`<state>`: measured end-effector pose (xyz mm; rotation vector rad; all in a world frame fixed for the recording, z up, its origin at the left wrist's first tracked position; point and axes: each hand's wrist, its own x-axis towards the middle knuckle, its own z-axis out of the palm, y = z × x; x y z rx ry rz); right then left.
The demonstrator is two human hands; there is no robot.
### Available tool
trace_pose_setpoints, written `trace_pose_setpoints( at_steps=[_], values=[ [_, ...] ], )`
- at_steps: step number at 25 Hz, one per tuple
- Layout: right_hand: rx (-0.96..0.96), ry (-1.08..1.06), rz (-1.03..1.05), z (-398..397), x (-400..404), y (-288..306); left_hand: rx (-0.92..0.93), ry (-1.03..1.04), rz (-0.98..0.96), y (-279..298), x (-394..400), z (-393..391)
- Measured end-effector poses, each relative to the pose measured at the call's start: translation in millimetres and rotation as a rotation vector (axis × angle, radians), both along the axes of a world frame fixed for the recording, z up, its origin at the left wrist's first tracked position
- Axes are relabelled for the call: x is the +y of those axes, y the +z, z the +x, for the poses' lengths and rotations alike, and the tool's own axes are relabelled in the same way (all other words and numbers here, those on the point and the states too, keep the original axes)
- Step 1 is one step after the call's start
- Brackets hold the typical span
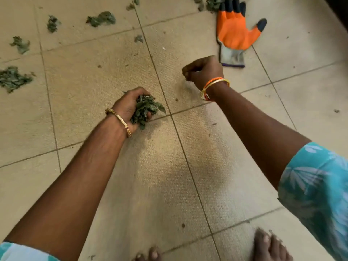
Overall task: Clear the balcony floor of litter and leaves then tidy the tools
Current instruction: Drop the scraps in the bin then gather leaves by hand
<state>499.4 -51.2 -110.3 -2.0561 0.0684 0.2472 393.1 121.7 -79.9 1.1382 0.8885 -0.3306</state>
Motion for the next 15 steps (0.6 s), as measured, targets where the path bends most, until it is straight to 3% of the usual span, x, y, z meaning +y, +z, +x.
trace_pose_setpoints(
  at_steps=[2, 7, 11, 15],
  values=[
    [0.336, -0.132, 0.405, -27, -9, 33, 0.069, 0.010, 0.006, 26, -6, -10],
    [0.759, -0.222, 0.580, -86, -21, 148, 0.190, 0.058, 0.005, 125, -14, -45],
    [0.928, -0.219, 0.709, -116, -7, 255, 0.248, 0.121, 0.191, 216, -15, -80],
    [0.900, -0.118, 0.595, -141, 15, 356, 0.259, 0.168, 0.271, 299, -13, -118]
  ],
)
